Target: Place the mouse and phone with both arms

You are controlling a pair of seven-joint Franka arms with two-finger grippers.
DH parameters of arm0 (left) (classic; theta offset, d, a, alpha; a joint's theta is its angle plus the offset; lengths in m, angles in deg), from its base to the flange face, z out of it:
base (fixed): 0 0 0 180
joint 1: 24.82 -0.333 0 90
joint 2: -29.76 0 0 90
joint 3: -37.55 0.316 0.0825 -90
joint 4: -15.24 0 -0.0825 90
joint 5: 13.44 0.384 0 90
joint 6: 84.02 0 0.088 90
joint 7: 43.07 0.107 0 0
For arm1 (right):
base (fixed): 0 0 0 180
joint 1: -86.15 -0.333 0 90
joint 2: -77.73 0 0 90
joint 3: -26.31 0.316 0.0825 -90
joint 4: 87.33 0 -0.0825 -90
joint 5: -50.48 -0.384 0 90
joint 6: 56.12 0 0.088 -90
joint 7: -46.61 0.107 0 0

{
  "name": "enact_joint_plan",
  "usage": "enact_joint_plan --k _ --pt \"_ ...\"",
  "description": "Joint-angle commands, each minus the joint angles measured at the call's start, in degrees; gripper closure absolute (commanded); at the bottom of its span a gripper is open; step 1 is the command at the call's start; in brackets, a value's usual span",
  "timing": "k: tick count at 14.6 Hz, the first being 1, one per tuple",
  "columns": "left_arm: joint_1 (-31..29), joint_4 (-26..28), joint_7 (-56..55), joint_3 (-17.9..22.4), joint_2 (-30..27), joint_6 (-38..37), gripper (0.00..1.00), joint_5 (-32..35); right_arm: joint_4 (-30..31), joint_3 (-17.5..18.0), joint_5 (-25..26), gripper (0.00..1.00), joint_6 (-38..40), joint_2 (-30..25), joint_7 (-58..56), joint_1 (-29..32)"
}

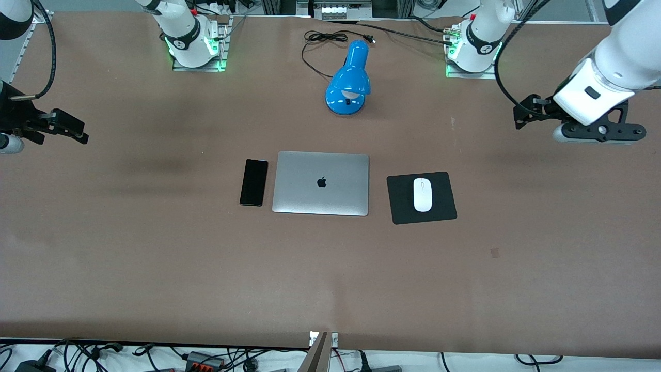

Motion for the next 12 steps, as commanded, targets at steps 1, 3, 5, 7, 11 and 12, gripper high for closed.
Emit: enact_joint_plan --k 1,3,5,7,11,12 --pt "0.07 -2.26 -0.04 0.73 1.03 -1.71 0.0 -1.31 1.52 0.74 0.25 0.0 0.17 -1.65 0.03 0.62" --pt "0.06 -2.17 -0.04 0.82 0.94 -1.8 0.0 -1.48 1.52 0.74 0.25 0.0 0.35 -1.74 -0.06 0.62" --pt "0.06 -2.17 -0.04 0.82 1.03 -1.71 0.0 -1.83 1.52 0.74 0.25 0.0 0.52 -1.74 -0.06 0.62" --pt "0.15 -2.17 -0.04 0.82 1.12 -1.8 0.0 -1.83 1.52 0.74 0.25 0.0 0.52 -1.83 -0.06 0.62" --pt "-1.17 -1.91 0.14 0.82 1.03 -2.32 0.0 -1.92 1.52 0.74 0.33 0.0 0.44 -1.92 -0.06 0.62" --pt "-1.17 -1.99 -0.04 0.47 0.94 -2.32 0.0 -1.92 1.52 0.74 0.42 0.0 0.44 -1.92 -0.06 0.62"
